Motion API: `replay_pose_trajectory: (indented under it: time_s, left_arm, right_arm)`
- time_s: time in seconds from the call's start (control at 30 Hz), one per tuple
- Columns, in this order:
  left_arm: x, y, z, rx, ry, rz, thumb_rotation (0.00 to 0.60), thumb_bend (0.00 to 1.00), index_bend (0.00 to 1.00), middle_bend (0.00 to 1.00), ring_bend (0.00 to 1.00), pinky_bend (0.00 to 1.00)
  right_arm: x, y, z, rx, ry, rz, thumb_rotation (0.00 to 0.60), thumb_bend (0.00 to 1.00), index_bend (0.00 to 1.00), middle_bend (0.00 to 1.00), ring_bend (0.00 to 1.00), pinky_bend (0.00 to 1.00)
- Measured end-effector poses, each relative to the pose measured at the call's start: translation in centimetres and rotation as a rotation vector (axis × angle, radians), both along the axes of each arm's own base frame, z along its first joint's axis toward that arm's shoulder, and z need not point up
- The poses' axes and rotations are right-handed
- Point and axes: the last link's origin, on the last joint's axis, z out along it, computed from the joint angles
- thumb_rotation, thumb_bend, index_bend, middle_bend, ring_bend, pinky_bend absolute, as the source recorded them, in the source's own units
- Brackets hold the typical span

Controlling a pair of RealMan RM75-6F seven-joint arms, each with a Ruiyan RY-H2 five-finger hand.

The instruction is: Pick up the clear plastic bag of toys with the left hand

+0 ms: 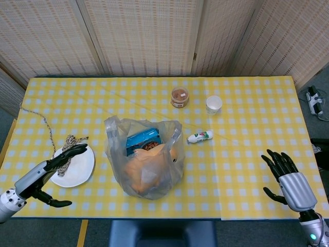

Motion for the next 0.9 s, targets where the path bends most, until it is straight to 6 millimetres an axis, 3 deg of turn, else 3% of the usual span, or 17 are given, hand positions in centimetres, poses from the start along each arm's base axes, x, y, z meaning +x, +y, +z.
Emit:
replay_pose_trajectory:
  time_s: [0.3,0.57,0.9]
  left_arm:
    - [1.4,1.9,-0.4,0.058,0.039,-0.007,0.6,0.19,0.0,0.0,0.0,0.0]
    - [2.6,4.4,-2.1,-0.068,-0.008,0.01,0.6,0.19,0.0,0.0,0.0,0.0]
    - [4.2,5.6,-3.6,-0.146,-0.051,-0.02,0.6,0.19,0.0,0.0,0.0,0.01]
  right_arm:
    - [0.3,0.7,0.1,-0.004,0.005,0.014,0.6,0.28,0.0,0.0,0.0,0.0]
    - [0.1,0.5,-0.3,-0.023,0.026,-0.012,0.6,0.28,0.0,0.0,0.0,0.0]
    - [0.0,0.1,-0.4,-0.018,0.035,-0.029,0.6,0.28,0.0,0.0,0.0,0.0]
